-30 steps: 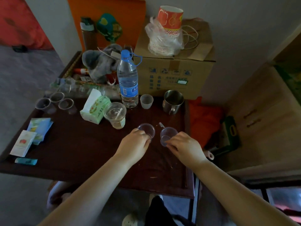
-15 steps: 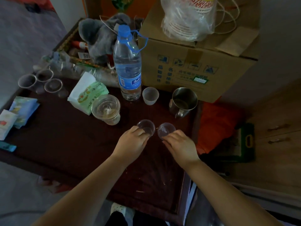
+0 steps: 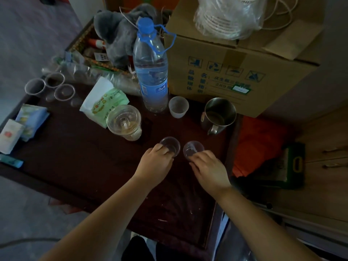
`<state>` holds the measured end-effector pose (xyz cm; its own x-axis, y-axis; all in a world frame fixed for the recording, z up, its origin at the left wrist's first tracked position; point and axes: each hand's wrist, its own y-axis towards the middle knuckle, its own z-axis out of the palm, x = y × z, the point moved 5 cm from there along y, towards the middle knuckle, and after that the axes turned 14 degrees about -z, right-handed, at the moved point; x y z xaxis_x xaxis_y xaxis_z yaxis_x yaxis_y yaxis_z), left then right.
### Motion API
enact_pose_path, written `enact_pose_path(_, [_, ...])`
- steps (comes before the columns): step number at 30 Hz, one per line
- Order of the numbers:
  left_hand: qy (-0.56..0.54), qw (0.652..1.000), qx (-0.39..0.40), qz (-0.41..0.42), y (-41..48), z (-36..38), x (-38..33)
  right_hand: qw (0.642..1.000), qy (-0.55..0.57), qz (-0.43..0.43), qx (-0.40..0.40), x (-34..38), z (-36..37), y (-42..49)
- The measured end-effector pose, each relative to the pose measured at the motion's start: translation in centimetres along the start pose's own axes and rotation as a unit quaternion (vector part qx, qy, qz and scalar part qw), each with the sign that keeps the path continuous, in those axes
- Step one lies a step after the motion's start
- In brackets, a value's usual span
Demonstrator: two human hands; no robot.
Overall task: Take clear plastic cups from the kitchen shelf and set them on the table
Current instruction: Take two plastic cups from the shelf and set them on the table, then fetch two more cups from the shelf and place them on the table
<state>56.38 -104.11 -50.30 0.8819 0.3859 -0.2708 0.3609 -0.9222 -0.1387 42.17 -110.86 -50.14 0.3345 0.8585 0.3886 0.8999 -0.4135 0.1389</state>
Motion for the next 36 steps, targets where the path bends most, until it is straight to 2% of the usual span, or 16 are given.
enact_pose_path(12, [-0.012,0.999,-0.017,0.027,-2.1,-1.9,0.3,0.998,-0.025,0.043,-0.045,2.3,-1.1,-1.7])
enact_pose_path(20, [-0.056,0.989,-0.070,0.114,-4.1,-8.5,0.0,0.979,-0.076,0.138,-0.127,7.9,-6.3,-1.7])
enact_pose_path(25, [-0.078,0.964,-0.113,0.228,-8.0,-15.4,-0.2,0.952,-0.131,0.184,-0.208,14.8,-10.1,-2.6])
enact_pose_path(29, [-0.068,0.945,-0.115,0.298,-12.2,-20.6,-0.3,0.926,-0.178,0.237,-0.234,21.0,-12.7,-3.7])
enact_pose_path(36, [-0.071,0.915,-0.110,0.382,-18.9,-26.6,-3.0,0.864,-0.238,0.333,-0.292,30.3,-18.3,-9.7])
